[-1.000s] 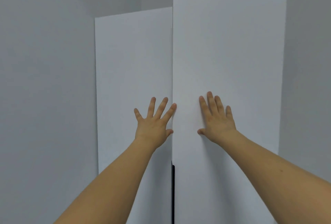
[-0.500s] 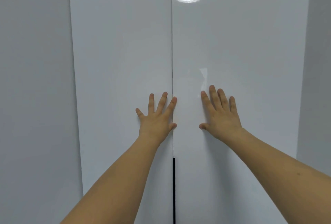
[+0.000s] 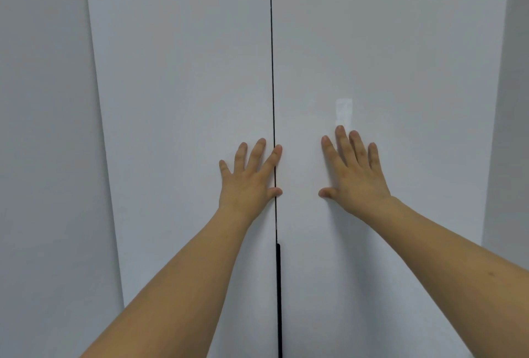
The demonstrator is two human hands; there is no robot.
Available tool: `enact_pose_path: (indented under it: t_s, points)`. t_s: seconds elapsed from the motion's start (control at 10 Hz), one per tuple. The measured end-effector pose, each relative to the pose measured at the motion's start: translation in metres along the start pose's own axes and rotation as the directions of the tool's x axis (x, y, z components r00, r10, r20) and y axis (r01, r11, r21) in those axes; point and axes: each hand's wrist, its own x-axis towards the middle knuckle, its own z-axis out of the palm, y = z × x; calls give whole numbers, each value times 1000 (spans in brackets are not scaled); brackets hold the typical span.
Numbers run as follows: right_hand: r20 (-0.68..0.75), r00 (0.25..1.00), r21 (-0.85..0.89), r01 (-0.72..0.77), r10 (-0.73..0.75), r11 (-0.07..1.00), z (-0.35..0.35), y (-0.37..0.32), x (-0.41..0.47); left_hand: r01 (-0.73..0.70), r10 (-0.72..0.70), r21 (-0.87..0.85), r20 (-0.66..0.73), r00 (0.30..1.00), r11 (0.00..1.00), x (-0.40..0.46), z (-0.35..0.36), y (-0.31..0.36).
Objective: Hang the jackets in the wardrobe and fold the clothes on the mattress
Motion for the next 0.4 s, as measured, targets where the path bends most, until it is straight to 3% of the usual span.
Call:
enact_pose_path:
  t_s: [0.2,0.4]
  points:
    - [-11,999,29,-30,30,999,-9,-10,-5,-19,20,-36,28,999,999,-2,-7,0]
    - [-62,998,203,-9,23,979,-20,-28,-18,-40,38,-30,-59,998,999,-14,-22,-16]
